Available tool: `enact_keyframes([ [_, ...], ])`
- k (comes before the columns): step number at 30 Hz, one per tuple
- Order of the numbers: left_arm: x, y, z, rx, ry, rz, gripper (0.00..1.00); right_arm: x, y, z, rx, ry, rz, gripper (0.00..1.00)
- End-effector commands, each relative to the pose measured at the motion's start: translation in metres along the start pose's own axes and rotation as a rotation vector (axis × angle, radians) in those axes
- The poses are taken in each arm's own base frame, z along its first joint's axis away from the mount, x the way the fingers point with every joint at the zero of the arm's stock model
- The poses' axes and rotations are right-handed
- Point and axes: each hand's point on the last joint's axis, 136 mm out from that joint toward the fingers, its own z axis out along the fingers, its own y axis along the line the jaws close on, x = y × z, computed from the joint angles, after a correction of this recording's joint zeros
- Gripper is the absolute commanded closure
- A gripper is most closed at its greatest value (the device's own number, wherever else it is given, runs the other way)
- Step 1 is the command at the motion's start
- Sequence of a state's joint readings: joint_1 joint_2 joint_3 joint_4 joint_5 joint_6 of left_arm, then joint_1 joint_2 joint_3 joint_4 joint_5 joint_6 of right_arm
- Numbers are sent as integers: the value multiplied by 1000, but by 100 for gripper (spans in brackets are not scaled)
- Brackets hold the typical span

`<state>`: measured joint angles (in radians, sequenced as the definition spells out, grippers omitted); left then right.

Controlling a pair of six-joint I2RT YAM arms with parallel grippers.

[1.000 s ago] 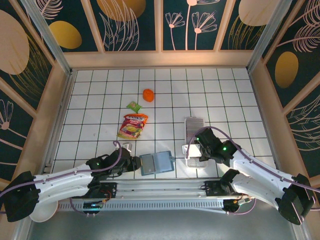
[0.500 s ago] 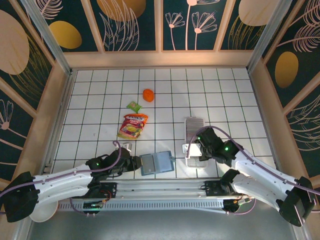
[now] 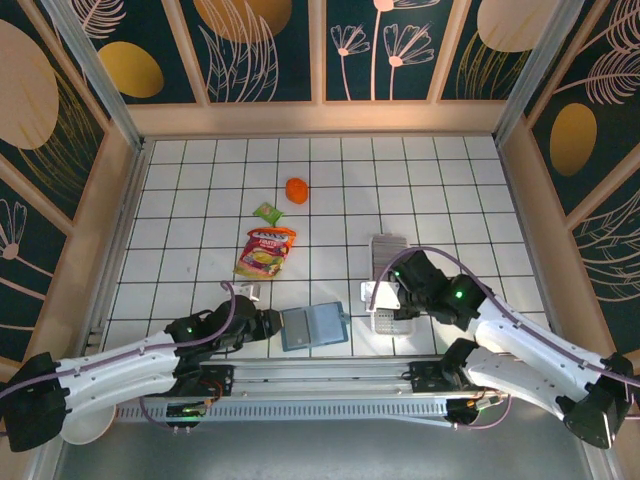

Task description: Put the credit cards into the card holder

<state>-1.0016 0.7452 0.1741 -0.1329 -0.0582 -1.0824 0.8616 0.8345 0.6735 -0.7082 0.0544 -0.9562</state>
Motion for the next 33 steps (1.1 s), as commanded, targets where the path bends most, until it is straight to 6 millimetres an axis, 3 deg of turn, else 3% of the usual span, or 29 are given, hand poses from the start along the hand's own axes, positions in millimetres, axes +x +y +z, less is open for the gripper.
enact_keyframes([
  [1,-4,-4,-5,2,-13,-14,61,-27,-12,-21,55,-82,88,100],
  [3,-5,-7,-6,14,-15,-18,61,-46,-22,-33,95,-141,154,100],
  [8,-4,-14,-7,54,-9,-27,61,-100,-69,-71,179,-354,578,100],
  [12,-1,-22,-6,96,12,-43,65,-116,-84,-68,118,-423,1002,100],
  [18,6,-35,-5,158,59,-49,74,-133,-48,-14,-199,-434,1536,100],
  [20,6,-36,-4,156,61,-49,78,-137,-30,3,-301,-432,1643,100],
  [25,9,-25,2,120,66,-70,84,-130,5,34,-318,-374,1774,100],
  [33,14,-20,8,112,82,-78,90,-129,40,71,-358,-278,1812,100],
])
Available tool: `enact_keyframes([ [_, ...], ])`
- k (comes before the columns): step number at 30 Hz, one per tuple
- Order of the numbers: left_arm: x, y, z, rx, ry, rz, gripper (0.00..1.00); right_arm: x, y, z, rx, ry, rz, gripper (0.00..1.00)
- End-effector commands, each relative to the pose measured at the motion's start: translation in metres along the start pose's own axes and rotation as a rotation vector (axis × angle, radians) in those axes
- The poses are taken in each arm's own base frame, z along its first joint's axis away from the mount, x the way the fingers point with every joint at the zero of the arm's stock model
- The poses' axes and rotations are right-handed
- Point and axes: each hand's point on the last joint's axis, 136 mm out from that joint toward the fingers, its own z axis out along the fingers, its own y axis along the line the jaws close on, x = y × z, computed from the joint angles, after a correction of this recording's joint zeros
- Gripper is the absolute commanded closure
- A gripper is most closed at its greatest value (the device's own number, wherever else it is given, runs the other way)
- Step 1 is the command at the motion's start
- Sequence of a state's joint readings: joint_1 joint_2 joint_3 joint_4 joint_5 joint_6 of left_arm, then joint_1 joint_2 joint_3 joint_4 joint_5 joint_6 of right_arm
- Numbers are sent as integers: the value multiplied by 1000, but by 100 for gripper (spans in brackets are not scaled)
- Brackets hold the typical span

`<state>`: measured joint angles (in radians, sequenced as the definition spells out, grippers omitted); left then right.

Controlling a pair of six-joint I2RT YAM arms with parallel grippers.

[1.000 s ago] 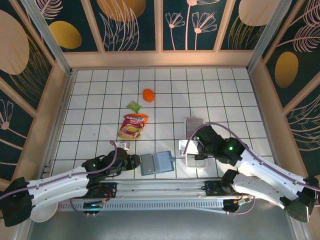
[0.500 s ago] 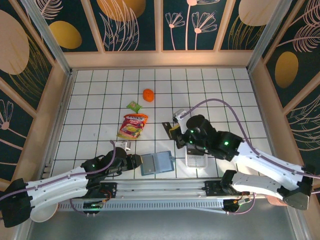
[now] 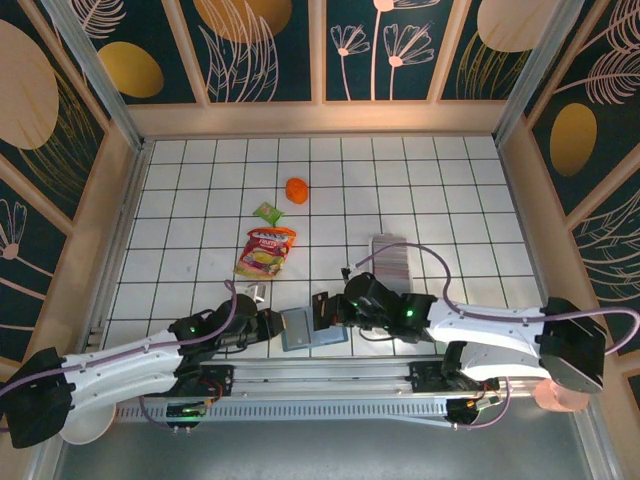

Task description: Put the credit cards into the card holder

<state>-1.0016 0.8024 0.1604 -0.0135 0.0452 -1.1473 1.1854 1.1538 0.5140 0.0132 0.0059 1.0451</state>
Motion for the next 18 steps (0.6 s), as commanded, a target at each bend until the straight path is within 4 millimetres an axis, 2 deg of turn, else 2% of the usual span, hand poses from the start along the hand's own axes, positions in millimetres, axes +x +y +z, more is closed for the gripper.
enact_keyframes([
  [1,4,-1,3,19,13,-14,91,2,6,12,-19,-18,59,100],
  [7,7,3,8,11,29,-13,94,15,-6,29,48,26,19,100],
  [18,10,12,11,-18,35,-12,100,14,-13,31,70,14,19,100],
])
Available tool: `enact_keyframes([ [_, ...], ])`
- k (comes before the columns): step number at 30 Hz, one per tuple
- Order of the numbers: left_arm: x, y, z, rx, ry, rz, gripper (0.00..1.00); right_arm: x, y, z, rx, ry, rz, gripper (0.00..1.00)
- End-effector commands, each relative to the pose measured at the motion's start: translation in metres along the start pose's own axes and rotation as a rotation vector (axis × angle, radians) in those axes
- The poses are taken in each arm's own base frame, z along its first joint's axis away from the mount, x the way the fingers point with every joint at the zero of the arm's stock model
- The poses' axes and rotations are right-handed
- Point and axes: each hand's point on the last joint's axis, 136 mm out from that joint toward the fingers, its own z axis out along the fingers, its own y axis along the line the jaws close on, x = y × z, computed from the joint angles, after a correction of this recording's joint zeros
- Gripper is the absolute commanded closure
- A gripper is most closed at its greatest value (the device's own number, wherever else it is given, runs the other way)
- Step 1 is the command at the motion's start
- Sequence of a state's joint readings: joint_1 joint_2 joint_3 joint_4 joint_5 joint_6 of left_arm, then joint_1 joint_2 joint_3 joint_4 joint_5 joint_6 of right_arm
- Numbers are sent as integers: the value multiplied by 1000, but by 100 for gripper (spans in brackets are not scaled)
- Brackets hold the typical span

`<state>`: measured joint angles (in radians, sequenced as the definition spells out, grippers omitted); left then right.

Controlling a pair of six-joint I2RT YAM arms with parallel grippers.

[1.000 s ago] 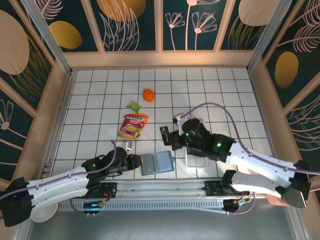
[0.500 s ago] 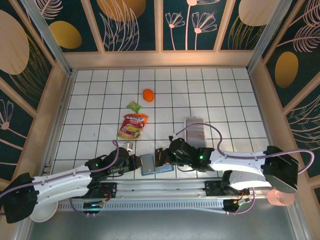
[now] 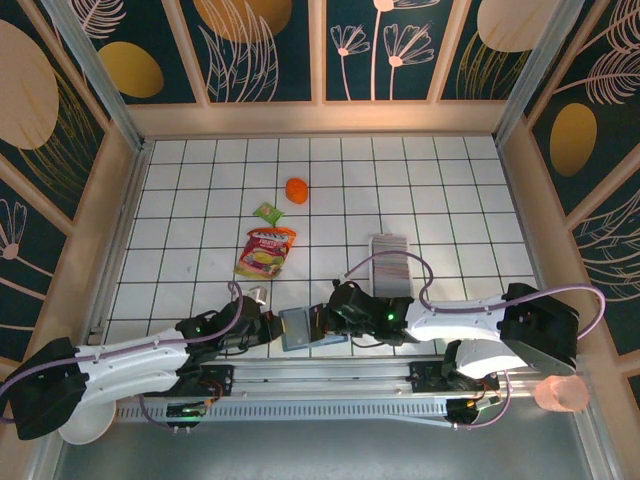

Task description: Put the credit cards into the card holder

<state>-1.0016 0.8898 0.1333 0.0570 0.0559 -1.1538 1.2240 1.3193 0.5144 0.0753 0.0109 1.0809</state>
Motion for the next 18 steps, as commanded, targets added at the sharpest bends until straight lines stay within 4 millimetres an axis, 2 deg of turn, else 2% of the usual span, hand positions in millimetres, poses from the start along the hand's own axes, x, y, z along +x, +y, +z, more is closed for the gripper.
enact_keyframes([
  [1,2,-1,1,13,8,-2,100,-9,8,1,-22,-48,14,100],
  [8,4,6,2,-9,7,-4,100,-10,14,1,-50,-50,25,100],
  [18,5,11,2,-20,7,-4,100,-7,-6,2,21,-55,33,100],
])
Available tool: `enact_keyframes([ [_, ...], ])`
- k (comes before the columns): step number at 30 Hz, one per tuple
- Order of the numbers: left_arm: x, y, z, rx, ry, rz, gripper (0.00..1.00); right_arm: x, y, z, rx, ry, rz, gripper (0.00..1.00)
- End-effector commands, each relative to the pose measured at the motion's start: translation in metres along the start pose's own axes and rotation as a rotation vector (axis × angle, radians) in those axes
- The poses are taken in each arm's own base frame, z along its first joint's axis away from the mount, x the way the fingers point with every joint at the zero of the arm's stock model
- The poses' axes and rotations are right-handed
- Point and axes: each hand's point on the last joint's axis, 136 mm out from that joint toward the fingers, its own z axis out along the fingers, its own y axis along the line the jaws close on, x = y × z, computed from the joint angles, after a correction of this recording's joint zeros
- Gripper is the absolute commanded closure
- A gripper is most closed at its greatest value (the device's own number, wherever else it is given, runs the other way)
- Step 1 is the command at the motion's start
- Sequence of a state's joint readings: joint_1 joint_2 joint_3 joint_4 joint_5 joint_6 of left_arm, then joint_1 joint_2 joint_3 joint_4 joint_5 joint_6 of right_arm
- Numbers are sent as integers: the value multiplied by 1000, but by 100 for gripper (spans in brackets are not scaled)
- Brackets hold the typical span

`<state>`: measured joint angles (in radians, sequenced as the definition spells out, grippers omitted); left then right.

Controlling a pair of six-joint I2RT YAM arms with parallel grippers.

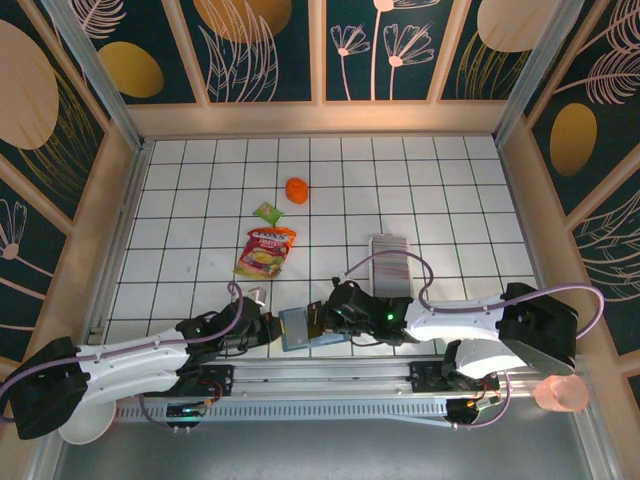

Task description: Put the credit cards into the card holder

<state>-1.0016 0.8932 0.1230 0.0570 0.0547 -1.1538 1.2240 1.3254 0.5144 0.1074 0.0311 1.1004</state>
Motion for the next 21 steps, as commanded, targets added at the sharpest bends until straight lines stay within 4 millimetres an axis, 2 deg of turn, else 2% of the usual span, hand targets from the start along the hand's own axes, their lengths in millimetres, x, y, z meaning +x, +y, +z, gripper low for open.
enact_keyframes([
  [1,3,5,2,-7,2,-4,100,-1,-11,1,40,-26,12,100],
  [8,3,5,2,-6,1,-5,100,3,-6,5,17,-11,15,100],
  [14,3,6,2,-8,1,-6,100,5,-16,5,47,-10,19,100],
  [21,3,6,2,-5,1,-6,100,7,-11,6,26,-9,24,100],
])
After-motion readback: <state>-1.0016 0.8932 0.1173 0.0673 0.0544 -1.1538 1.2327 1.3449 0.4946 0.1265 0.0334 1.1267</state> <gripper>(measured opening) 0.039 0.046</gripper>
